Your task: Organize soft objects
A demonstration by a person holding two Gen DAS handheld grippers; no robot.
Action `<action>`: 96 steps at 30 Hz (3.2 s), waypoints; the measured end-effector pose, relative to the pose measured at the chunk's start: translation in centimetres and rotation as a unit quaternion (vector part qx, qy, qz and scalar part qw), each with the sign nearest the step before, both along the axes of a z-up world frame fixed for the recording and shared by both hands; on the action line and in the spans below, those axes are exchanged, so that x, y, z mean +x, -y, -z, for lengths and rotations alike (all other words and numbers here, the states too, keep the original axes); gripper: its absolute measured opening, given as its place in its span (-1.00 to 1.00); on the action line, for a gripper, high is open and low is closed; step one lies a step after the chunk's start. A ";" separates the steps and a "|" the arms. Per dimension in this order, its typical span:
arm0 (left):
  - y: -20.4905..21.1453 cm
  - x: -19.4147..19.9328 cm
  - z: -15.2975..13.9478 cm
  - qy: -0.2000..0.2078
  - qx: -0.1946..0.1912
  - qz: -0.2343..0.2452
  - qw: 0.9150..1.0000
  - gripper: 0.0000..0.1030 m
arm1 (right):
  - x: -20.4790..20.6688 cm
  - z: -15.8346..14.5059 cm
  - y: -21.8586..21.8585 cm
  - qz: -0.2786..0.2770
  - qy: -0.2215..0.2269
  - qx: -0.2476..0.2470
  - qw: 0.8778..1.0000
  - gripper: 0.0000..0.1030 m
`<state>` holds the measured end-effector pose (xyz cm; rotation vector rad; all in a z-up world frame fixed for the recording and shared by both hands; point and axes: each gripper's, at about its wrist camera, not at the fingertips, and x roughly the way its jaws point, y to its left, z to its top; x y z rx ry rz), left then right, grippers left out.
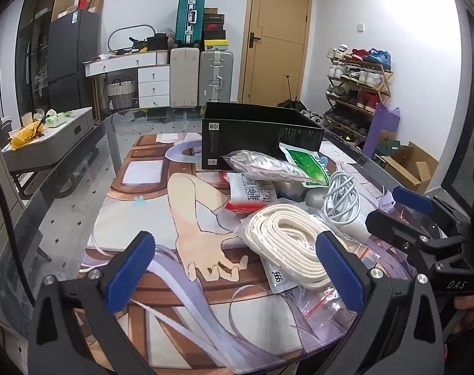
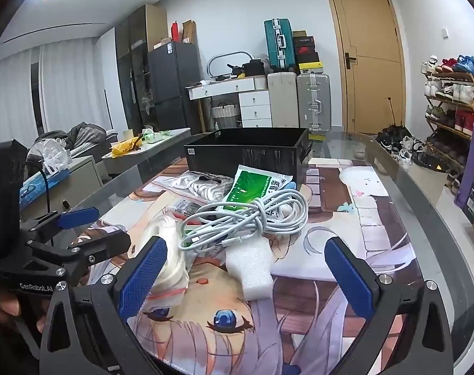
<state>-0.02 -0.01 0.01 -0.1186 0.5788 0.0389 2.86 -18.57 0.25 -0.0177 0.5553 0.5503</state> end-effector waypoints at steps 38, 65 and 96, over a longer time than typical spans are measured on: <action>0.6 0.2 0.0 0.002 -0.004 0.003 1.000 1.00 | 0.0 0.2 0.3 0.004 0.005 -0.006 1.000 0.99; 0.7 0.1 0.0 0.003 -0.001 0.002 1.000 1.00 | 0.0 0.1 0.2 0.004 0.004 -0.008 1.000 0.99; 1.2 0.7 0.0 -0.004 0.016 0.024 1.000 1.00 | 0.9 -0.1 0.8 0.031 -0.012 -0.026 0.999 0.99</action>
